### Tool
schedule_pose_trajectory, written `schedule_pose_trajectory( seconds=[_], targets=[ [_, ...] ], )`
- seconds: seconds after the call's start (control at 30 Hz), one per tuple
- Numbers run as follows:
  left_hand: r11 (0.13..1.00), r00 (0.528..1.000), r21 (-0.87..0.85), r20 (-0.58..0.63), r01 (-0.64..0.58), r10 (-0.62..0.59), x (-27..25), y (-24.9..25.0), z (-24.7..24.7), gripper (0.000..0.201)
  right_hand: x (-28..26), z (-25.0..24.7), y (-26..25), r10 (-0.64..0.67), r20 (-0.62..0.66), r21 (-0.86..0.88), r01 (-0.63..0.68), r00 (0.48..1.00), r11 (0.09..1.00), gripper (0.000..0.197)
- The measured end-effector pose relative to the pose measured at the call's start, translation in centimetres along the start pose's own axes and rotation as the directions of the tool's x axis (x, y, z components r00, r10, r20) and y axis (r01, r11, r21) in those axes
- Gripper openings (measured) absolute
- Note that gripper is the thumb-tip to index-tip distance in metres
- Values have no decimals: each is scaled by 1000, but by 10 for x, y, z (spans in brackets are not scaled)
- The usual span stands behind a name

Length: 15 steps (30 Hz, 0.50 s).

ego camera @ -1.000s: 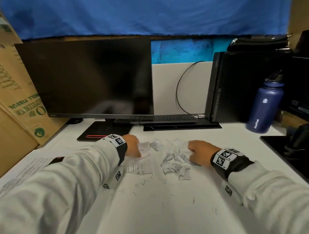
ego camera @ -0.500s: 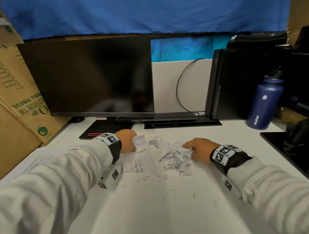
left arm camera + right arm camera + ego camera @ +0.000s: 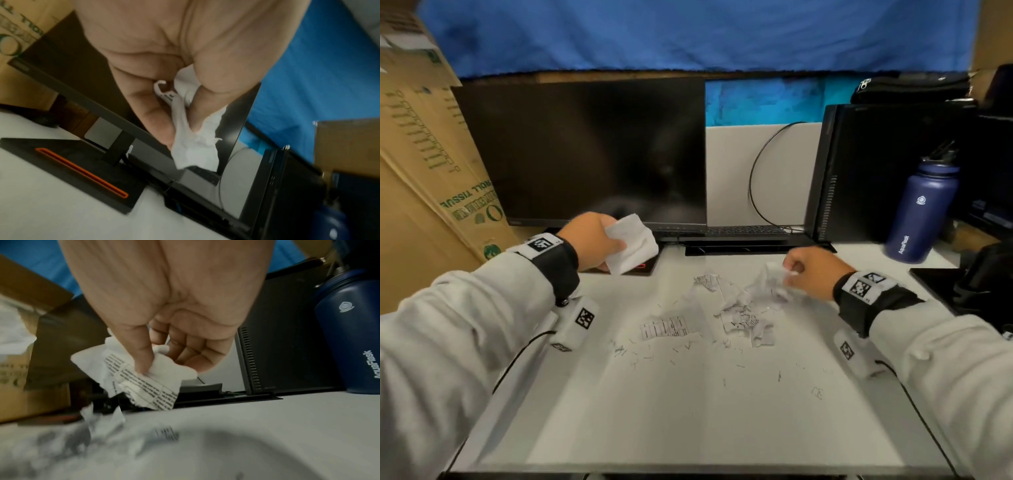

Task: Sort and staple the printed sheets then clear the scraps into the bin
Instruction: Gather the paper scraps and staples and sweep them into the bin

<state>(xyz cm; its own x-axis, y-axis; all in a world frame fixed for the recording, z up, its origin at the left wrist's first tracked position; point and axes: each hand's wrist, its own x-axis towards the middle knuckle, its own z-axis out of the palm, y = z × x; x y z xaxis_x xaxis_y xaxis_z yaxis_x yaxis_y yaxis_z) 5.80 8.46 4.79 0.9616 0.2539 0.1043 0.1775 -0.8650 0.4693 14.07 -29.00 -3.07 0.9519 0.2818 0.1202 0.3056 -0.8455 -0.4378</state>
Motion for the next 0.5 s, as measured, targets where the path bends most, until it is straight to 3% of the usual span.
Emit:
schedule_pose_trajectory(
  seconds=[0.07,0.1,0.17,0.23,0.3,0.4,0.47,0.5],
  targets=[
    [966,996,-254,-62,46,-64,-12,-3,-5,22,-8,-20,-6,37,-108,89,-27,993,996,13],
    [894,992,-443,-70,61,-103,-20,-5,-7,29,-15,-31,-9,68,-143,166,-44,987,985,14],
    [631,992,-774,-25,61,-127,-49,-4,-7,36,-33,-49,-16,147,-142,395,-80,979,915,13],
    [417,996,-907,30,60,-79,-85,0,-3,35,-64,-59,-28,185,-87,658,-83,979,748,9],
    [294,994,-950,111,108,-5,-124,7,10,28,-104,-63,-43,146,7,823,-88,989,561,19],
    [197,949,-943,292,266,115,-179,5,42,22,-168,-50,-54,-112,243,917,-190,963,351,42],
    [228,871,-893,435,387,228,-209,-5,63,45,-202,-21,-52,-286,421,887,-325,861,327,44],
    [266,837,-866,487,424,251,-221,-11,74,57,-216,-1,-48,-321,514,840,-390,795,378,44]
  ],
)
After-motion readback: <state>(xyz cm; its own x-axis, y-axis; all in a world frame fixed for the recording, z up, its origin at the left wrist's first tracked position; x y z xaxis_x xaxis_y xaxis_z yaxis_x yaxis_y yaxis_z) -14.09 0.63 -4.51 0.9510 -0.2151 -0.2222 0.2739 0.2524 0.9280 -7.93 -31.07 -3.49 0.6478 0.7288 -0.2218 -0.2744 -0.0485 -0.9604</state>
